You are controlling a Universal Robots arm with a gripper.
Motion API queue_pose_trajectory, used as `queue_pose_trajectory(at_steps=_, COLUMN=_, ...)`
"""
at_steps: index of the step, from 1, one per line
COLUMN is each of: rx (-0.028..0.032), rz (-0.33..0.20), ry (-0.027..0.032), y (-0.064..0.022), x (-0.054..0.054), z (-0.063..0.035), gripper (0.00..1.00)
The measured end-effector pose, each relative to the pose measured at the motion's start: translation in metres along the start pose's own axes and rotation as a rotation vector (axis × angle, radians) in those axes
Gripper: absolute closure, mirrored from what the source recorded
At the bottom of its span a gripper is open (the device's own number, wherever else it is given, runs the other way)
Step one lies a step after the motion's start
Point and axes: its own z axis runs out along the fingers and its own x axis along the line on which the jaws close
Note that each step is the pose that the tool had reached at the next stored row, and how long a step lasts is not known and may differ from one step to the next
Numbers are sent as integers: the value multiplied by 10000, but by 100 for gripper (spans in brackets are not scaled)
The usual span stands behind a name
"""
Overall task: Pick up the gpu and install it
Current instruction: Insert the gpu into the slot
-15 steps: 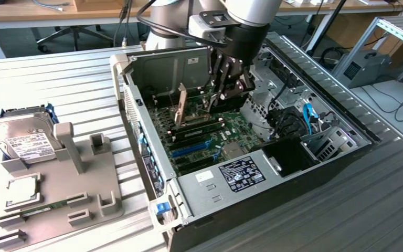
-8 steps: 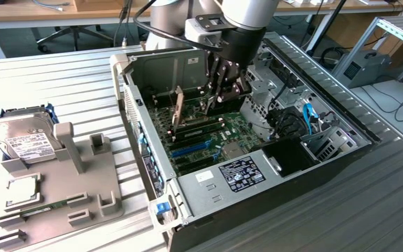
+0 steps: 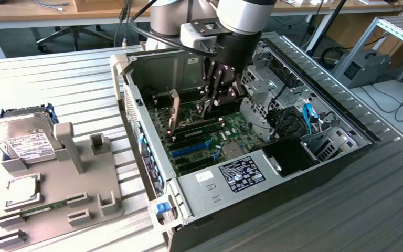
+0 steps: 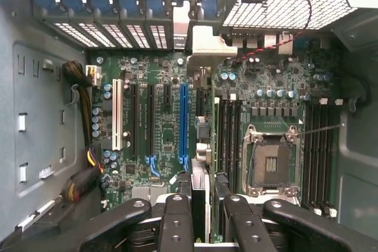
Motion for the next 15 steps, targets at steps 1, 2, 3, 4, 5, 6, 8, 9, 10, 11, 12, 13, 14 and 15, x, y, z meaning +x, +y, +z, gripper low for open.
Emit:
queue_pose_trajectory(at_steps=1, rx=0, rz=0, ry=0, y=8, x=2, z=8, gripper=74)
queue_pose_trajectory(at_steps=2, rx=0, rz=0, ry=0, y=17, x=4, z=16, gripper=74)
queue_pose_trajectory(at_steps=3, rx=0, rz=0, ry=0, y=25, x=7, z=23, gripper=74)
queue_pose_trajectory(at_steps=4, rx=0, rz=0, ry=0, y=38, x=10, z=34, gripper=74)
queue_pose_trajectory(at_steps=5, rx=-1, rz=0, ry=0, y=45, x=12, z=41, gripper=74)
queue_pose_trajectory(at_steps=6, rx=0, rz=0, ry=-1, y=50, x=15, z=53, gripper=74)
queue_pose_trajectory(at_steps=8, rx=0, rz=0, ry=0, y=64, x=20, z=70, gripper=74)
queue_pose_trajectory(at_steps=9, rx=-1, rz=0, ry=0, y=75, x=23, z=79, gripper=74)
queue_pose_trajectory(at_steps=10, rx=0, rz=0, ry=0, y=84, x=26, z=88, gripper=74)
queue_pose_trajectory(at_steps=11, rx=0, rz=0, ry=0, y=91, x=28, z=97, gripper=74)
queue_pose_trajectory(at_steps=12, rx=0, rz=0, ry=0, y=99, x=30, z=107, gripper=74)
queue_pose_trajectory(at_steps=13, rx=0, rz=0, ry=0, y=106, x=32, z=118, gripper=74)
queue_pose_trajectory(at_steps=14, rx=0, rz=0, ry=0, y=113, x=37, z=133, gripper=74)
queue_pose_trajectory(at_steps=15, rx=0, rz=0, ry=0, y=117, x=41, z=146, gripper=74)
